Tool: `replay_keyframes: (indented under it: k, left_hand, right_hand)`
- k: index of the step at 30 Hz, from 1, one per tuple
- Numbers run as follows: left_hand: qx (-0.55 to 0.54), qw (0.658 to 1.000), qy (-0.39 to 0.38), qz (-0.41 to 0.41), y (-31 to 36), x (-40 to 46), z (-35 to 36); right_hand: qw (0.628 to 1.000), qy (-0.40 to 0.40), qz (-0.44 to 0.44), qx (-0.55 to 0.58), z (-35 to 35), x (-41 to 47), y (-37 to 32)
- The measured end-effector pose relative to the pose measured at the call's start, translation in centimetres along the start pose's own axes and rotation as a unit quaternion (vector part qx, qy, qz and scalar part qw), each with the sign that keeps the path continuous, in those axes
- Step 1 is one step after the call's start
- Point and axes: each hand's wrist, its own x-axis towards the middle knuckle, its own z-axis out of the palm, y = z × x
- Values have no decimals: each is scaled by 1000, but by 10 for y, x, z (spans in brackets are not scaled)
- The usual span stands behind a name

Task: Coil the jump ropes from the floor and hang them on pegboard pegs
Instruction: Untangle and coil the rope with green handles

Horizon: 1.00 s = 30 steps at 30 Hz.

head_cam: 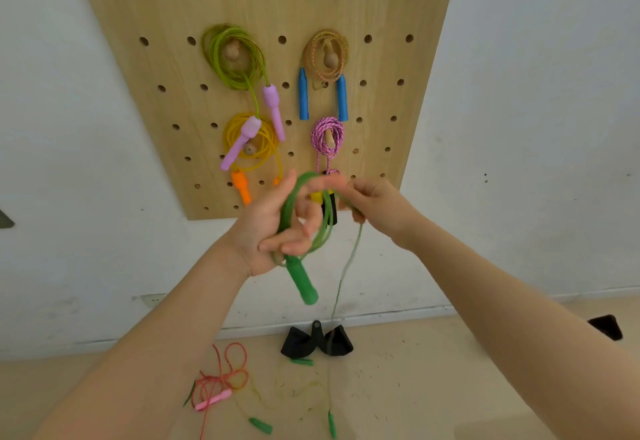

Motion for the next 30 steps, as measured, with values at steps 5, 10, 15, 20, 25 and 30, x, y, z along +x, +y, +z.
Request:
replay_keyframes:
  k: [5,10,15,20,25,30]
  left_hand:
    - [-13,957,233,175,3,17,-14]
    - [194,896,399,34,-28,26,-43]
    - [220,941,234,-105,-52,27,-17]
    - [-21,996,-60,-66,-52,37,12]
    - [-28,986,122,112,-44,47,23]
    - [146,873,450,119,-60,56,-2]
  right_hand:
    - [959,-218,46,-175,12,-23,11]
    - [899,-353,-15,-259,1,-43,-20]
    - [979,-91,-138,-116,-30,-27,-26]
    - [998,11,-63,-29,-44,-18,15]
    - [975,-182,33,-126,-29,-42,48]
    - [917,-345,-15,-198,-39,-65,16]
